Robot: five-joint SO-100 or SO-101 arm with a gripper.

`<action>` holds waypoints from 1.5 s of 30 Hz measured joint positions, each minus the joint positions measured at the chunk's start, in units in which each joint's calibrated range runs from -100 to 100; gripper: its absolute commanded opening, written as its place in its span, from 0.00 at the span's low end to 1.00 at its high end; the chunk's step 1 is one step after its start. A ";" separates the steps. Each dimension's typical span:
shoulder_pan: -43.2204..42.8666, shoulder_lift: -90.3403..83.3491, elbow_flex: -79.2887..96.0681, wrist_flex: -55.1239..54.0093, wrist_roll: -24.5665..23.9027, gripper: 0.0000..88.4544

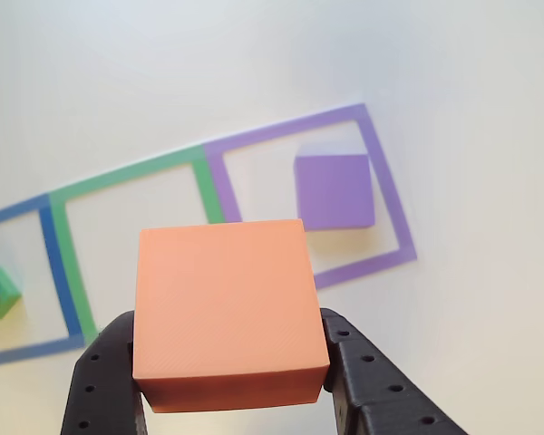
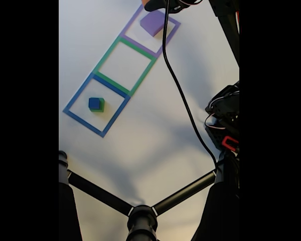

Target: Tower of hanoi

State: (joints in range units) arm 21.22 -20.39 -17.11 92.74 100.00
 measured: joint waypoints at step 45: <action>-12.18 -4.37 89.51 -94.10 0.00 0.12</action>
State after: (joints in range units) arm 9.04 -24.76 72.40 -1.36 100.00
